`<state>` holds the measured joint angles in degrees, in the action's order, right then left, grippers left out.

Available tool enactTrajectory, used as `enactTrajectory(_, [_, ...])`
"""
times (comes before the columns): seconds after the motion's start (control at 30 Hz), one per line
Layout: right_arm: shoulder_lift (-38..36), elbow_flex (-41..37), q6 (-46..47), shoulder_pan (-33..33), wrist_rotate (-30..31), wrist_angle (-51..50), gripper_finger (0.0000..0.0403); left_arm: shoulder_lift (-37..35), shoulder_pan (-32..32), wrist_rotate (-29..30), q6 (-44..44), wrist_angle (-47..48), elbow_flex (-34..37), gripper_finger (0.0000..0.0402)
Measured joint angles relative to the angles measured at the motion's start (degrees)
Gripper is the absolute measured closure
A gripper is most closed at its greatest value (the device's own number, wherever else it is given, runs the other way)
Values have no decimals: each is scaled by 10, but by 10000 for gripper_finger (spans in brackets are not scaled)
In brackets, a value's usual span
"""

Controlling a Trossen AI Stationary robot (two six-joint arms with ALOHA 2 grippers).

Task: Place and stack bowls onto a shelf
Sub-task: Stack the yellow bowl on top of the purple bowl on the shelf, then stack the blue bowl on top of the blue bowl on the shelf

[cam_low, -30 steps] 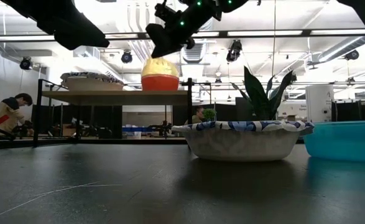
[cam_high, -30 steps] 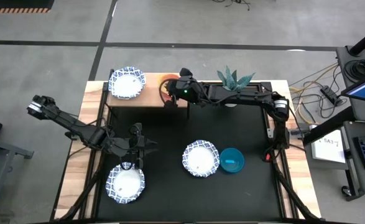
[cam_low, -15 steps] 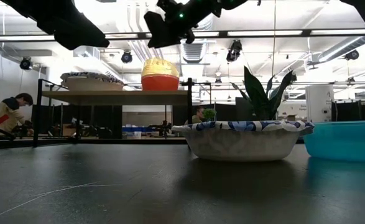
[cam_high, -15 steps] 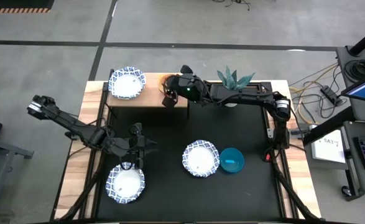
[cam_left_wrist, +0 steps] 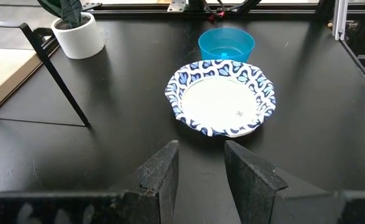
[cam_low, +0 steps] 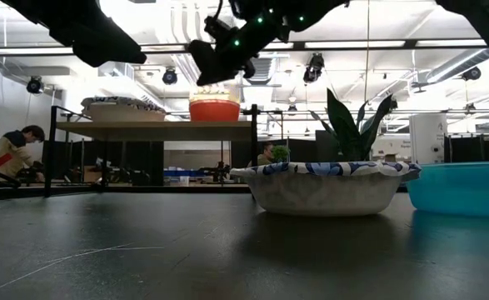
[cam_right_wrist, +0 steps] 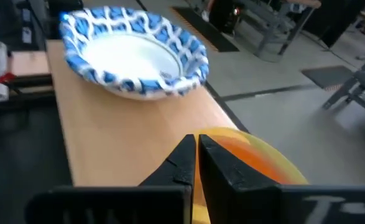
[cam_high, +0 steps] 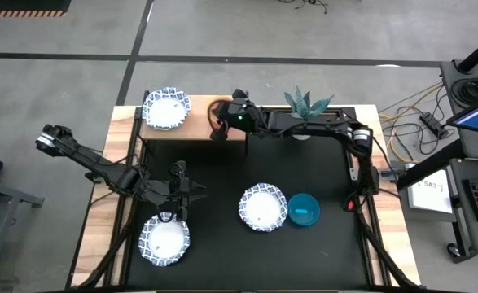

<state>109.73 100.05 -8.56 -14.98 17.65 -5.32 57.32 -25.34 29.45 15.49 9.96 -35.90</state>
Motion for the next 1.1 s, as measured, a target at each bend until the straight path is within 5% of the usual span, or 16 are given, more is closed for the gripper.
enactTrajectory(0.37, [-39, 0, -15, 10, -1, -17, 394, 0, 0, 0, 0, 3, 0, 290])
enactTrajectory(0.7, [-95, -11, -31, 55, -85, -146, 394, 0, 0, 0, 12, 2, 0, 290])
enactTrajectory(1.1, [-233, -227, 2, 134, -87, -123, 394, 0, 0, 0, 21, -5, 0, 290])
